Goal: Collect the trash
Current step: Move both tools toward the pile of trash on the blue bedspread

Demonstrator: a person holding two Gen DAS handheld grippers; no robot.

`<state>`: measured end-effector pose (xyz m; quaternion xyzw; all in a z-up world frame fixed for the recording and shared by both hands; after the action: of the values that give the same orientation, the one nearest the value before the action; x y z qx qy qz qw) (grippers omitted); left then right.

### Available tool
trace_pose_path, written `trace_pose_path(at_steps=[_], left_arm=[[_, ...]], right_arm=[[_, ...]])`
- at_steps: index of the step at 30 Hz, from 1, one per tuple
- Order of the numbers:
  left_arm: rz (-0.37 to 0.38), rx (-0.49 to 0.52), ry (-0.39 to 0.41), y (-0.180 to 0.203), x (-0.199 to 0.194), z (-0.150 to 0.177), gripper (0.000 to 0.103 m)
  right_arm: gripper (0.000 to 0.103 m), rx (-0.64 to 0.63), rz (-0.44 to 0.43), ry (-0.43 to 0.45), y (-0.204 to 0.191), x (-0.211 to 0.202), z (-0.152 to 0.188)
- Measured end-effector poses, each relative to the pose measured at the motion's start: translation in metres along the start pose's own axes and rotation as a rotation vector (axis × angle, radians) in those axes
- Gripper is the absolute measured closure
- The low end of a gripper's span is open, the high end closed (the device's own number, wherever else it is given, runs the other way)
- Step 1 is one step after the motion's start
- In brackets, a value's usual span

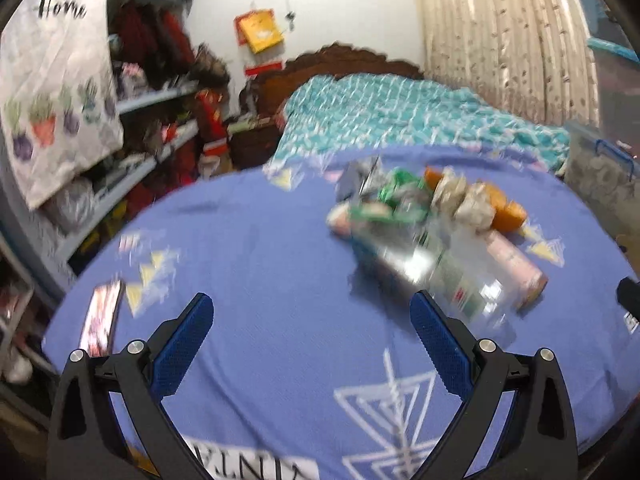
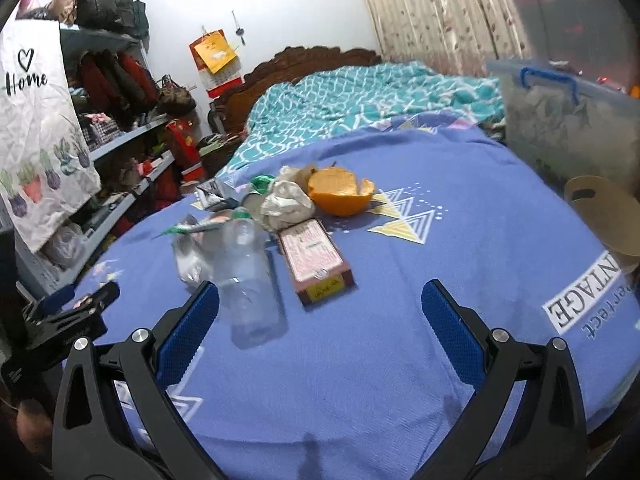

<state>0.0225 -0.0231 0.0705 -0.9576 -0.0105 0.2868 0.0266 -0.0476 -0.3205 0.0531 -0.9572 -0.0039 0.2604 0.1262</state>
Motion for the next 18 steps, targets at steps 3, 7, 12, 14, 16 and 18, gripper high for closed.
trace_pose_path(at_steps=[3,7,12,14,16,18], left_arm=[[0.033,-0.025,0.048,0.005,-0.013,-0.013,0.009],[0.141,-0.084,-0.043,0.017,-0.011,0.013,0.009],[0.151,-0.091,-0.085,0.016,-0.008,0.033,0.009],[0.151,-0.119,-0.074,0.013,-0.012,0.035,0.009],[0.155,-0.125,-0.086,0.012,-0.013,0.039,0.009],[0.165,-0.120,-0.111,0.015,-0.011,0.046,0.009]], right_arm=[[0.003,0.017,-0.003,0.079,-0.005,-0.017,-0.007],[0.003,0.027,-0.042,0.058,-0.016,-0.019,0.018],[0.003,0.088,-0.073,-0.016,-0.010,-0.007,0.034],[0.003,0.094,-0.072,-0.003,-0.010,-0.009,0.033],[0.003,0.077,-0.083,0.007,-0.014,-0.011,0.033],[0.003,0.067,-0.121,0.012,-0.020,-0.012,0.033]])
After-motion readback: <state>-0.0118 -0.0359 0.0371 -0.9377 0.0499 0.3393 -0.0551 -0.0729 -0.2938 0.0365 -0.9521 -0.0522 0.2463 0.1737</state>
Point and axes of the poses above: each gripper's, at about its wrist camera, not at the fingertips, and x roughly the way its jaws point, y to its right, z to its underside, the point moved 6 cm from there along x, roughly the way its jaws point, and after that the axes turned 6 degrees about -x, right-handed, at the moved point
